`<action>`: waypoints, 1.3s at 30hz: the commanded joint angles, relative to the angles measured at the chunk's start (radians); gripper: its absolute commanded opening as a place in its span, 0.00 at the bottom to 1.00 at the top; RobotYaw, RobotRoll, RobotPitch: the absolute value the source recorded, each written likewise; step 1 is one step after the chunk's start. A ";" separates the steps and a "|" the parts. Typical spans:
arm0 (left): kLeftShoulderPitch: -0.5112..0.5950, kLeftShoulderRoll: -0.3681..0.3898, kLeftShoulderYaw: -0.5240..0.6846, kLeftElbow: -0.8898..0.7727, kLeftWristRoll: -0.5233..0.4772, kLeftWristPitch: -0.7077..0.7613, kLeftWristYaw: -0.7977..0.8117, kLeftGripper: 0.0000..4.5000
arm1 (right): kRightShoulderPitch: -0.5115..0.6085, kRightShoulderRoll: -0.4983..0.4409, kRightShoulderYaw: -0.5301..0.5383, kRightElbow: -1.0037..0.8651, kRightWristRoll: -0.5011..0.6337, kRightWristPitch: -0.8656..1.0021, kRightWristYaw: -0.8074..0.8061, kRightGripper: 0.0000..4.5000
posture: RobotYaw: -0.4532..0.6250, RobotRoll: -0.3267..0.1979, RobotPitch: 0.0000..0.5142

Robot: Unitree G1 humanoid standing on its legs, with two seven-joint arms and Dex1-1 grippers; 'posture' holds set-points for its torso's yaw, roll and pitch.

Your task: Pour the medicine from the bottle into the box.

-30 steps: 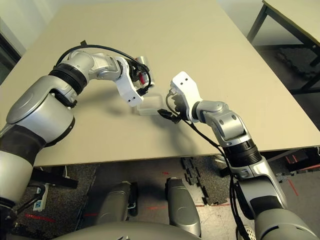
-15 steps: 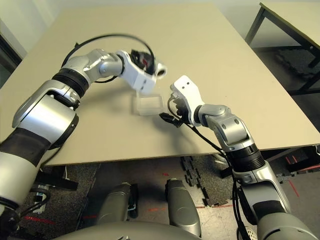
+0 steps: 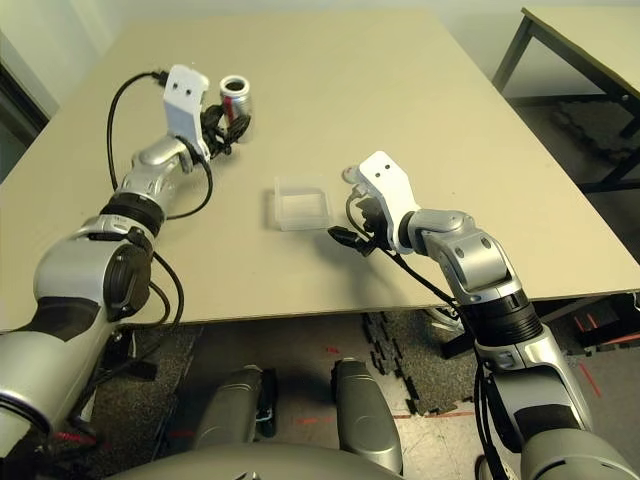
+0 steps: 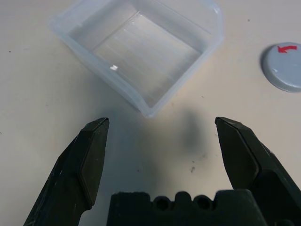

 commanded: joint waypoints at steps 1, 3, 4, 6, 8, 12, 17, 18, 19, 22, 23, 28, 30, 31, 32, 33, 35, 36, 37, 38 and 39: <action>0.028 -0.016 0.014 -0.013 -0.020 0.032 0.032 0.53 | 0.004 -0.006 -0.010 -0.025 0.010 0.016 0.007 1.00 | 0.29 0.62 0.24; 0.041 -0.022 0.013 -0.012 -0.016 0.037 0.049 0.53 | 0.002 -0.004 -0.011 -0.027 0.012 0.022 0.006 1.00 | 0.28 0.62 0.24; 0.044 -0.023 0.013 -0.012 -0.016 0.041 0.055 0.53 | 0.001 -0.003 -0.011 -0.028 0.012 0.023 0.006 1.00 | 0.28 0.62 0.24; 0.046 -0.024 0.012 -0.012 -0.015 0.044 0.060 0.53 | 0.003 -0.002 -0.011 -0.030 0.012 0.026 0.005 1.00 | 0.28 0.62 0.24; 0.039 -0.016 -0.008 -0.014 0.006 0.034 0.056 0.53 | 0.005 0.001 -0.013 -0.031 0.013 0.028 0.003 1.00 | 0.28 0.62 0.25; -0.032 0.035 -0.156 -0.025 0.157 -0.068 0.042 0.53 | 0.004 0.005 -0.012 -0.025 0.012 0.027 -0.001 1.00 | 0.29 0.62 0.25; -0.241 0.136 -0.684 -0.058 0.701 -0.424 0.132 0.53 | -0.004 0.010 -0.010 -0.003 0.007 0.013 0.002 1.00 | 0.32 0.62 0.25; -0.283 0.144 -0.783 -0.058 0.801 -0.472 0.177 0.53 | -0.005 0.012 -0.009 0.002 0.005 0.008 0.002 1.00 | 0.32 0.62 0.25; -0.322 0.145 -0.875 -0.058 0.894 -0.516 0.231 0.53 | -0.006 0.016 -0.009 0.008 0.004 0.003 0.002 1.00 | 0.32 0.62 0.25; -0.393 0.111 -1.099 -0.038 1.114 -0.554 0.355 0.53 | -0.013 0.037 -0.007 0.028 0.001 -0.013 -0.004 1.00 | 0.32 0.62 0.23; -0.403 0.094 -1.168 -0.031 1.181 -0.550 0.396 0.53 | -0.017 0.047 -0.007 0.036 -0.001 -0.020 -0.007 1.00 | 0.31 0.62 0.22; -0.422 0.001 -1.352 0.018 1.348 -0.492 0.522 0.53 | -0.032 0.080 -0.009 0.066 -0.010 -0.048 -0.020 1.00 | 0.28 0.62 0.23; -0.438 -0.028 -1.354 0.035 1.350 -0.470 0.548 0.53 | -0.034 0.087 -0.013 0.071 -0.012 -0.055 -0.024 1.00 | 0.27 0.62 0.23; -0.446 -0.042 -1.341 0.044 1.338 -0.461 0.545 0.53 | -0.035 0.089 -0.016 0.073 -0.012 -0.058 -0.027 1.00 | 0.27 0.62 0.23; -0.455 -0.052 -1.334 0.050 1.332 -0.458 0.550 0.53 | -0.035 0.091 -0.018 0.074 -0.012 -0.059 -0.028 1.00 | 0.27 0.62 0.23; -0.464 -0.061 -1.324 0.057 1.323 -0.453 0.547 0.53 | -0.034 0.091 -0.020 0.074 -0.013 -0.061 -0.030 1.00 | 0.27 0.62 0.24; -0.475 -0.066 -1.312 0.064 1.312 -0.453 0.543 0.53 | -0.032 0.089 -0.023 0.072 -0.012 -0.062 -0.029 1.00 | 0.26 0.62 0.24; -0.477 -0.065 -1.310 0.066 1.311 -0.453 0.543 0.53 | -0.031 0.087 -0.024 0.072 -0.011 -0.063 -0.029 1.00 | 0.27 0.62 0.24; -0.472 -0.059 -1.304 0.068 1.305 -0.457 0.536 0.53 | -0.030 0.086 -0.025 0.072 -0.011 -0.064 -0.029 1.00 | 0.27 0.62 0.24; -0.466 -0.053 -1.301 0.069 1.300 -0.463 0.535 0.53 | -0.031 0.085 -0.026 0.072 -0.009 -0.063 -0.030 1.00 | 0.27 0.62 0.24; -0.462 -0.048 -1.299 0.069 1.297 -0.466 0.534 0.53 | -0.031 0.085 -0.027 0.072 -0.009 -0.062 -0.030 1.00 | 0.27 0.62 0.24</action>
